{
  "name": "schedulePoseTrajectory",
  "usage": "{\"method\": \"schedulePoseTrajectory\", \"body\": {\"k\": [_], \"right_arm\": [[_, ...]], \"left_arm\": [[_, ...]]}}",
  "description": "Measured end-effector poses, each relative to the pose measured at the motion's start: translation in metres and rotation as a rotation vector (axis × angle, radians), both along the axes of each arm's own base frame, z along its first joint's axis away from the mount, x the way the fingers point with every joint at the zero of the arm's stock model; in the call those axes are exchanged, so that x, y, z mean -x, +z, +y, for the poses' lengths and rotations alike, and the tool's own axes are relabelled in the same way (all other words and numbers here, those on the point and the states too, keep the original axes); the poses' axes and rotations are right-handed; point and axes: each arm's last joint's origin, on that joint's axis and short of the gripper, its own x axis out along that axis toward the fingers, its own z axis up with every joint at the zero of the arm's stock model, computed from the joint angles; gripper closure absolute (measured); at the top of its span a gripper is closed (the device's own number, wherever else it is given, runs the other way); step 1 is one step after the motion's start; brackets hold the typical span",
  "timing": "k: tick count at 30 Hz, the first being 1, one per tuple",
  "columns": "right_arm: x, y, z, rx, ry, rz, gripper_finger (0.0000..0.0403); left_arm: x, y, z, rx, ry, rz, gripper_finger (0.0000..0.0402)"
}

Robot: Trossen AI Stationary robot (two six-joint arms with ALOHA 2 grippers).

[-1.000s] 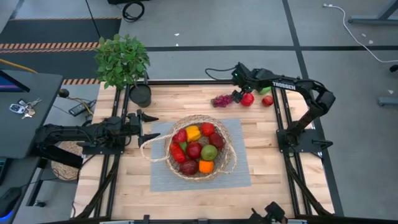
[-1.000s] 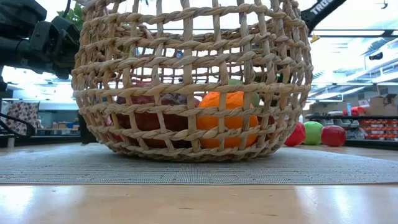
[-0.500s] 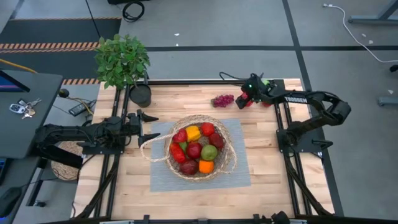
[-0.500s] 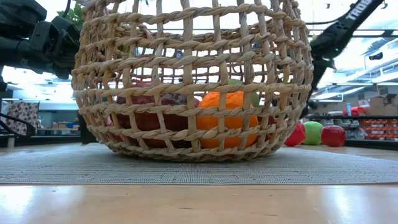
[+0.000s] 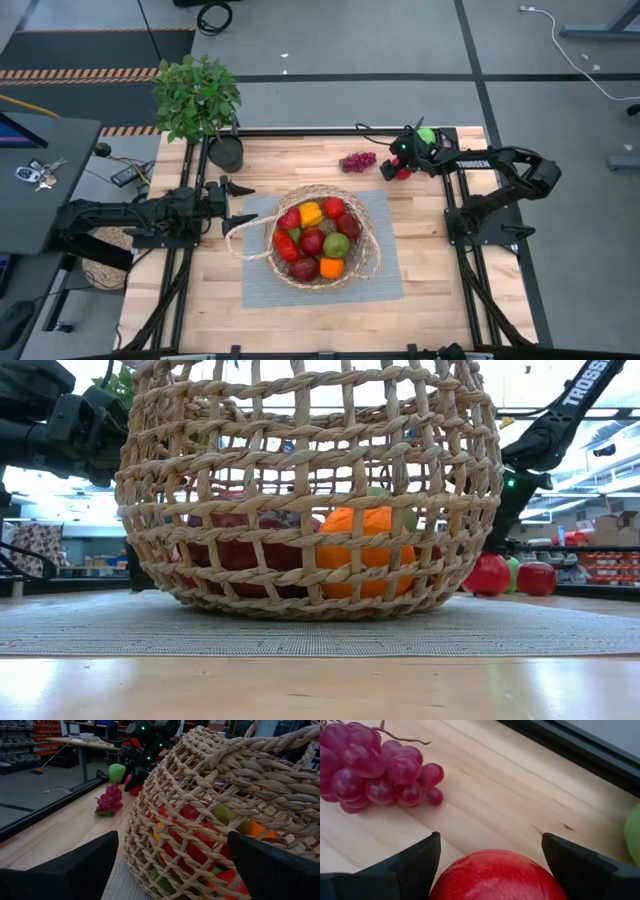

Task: Build produce basket
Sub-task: Put the left red apple into the basket

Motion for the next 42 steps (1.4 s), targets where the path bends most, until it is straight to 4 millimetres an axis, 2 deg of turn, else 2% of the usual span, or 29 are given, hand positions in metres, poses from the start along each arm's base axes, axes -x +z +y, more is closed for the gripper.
{"method": "schedulePoseTrajectory", "body": {"k": [7, 11, 15, 22, 26, 29, 34, 39, 42], "right_arm": [[-0.004, 0.003, 0.001, 0.013, 0.017, -0.014, 0.0057], [-0.011, 0.021, 0.003, 0.064, 0.043, -0.071, 0.0057], [-0.021, 0.058, 0.008, 0.143, 0.110, -0.209, 0.0057], [-0.036, 0.142, 0.033, 0.359, 0.381, -0.651, 0.0057], [-0.039, 0.170, 0.052, 0.463, 0.531, -0.869, 0.0057], [-0.044, 0.181, 0.065, 0.493, 0.605, -0.979, 0.0057], [-0.060, 0.187, 0.088, 0.532, 0.671, -1.108, 0.0057], [-0.072, 0.198, 0.114, 0.625, 0.671, -1.308, 0.0058], [-0.082, 0.210, 0.126, 0.666, 0.669, -1.370, 0.0058]], "left_arm": [[0.000, 0.000, 0.000, -0.001, 0.000, 0.000, 0.0019], [0.000, 0.000, 0.000, 0.000, 0.000, 0.000, 0.0019], [0.000, 0.000, 0.000, 0.000, 0.000, 0.000, 0.0019], [0.000, 0.000, 0.000, 0.000, 0.000, 0.000, 0.0019], [0.000, 0.000, 0.000, 0.000, 0.000, 0.000, 0.0019], [0.000, 0.000, 0.000, -0.001, 0.000, 0.000, 0.0019], [0.000, 0.000, 0.000, -0.001, 0.000, 0.000, 0.0019], [0.000, 0.000, 0.000, 0.000, 0.000, 0.000, 0.0019], [0.000, 0.000, 0.000, -0.001, 0.000, 0.000, 0.0019]]}}
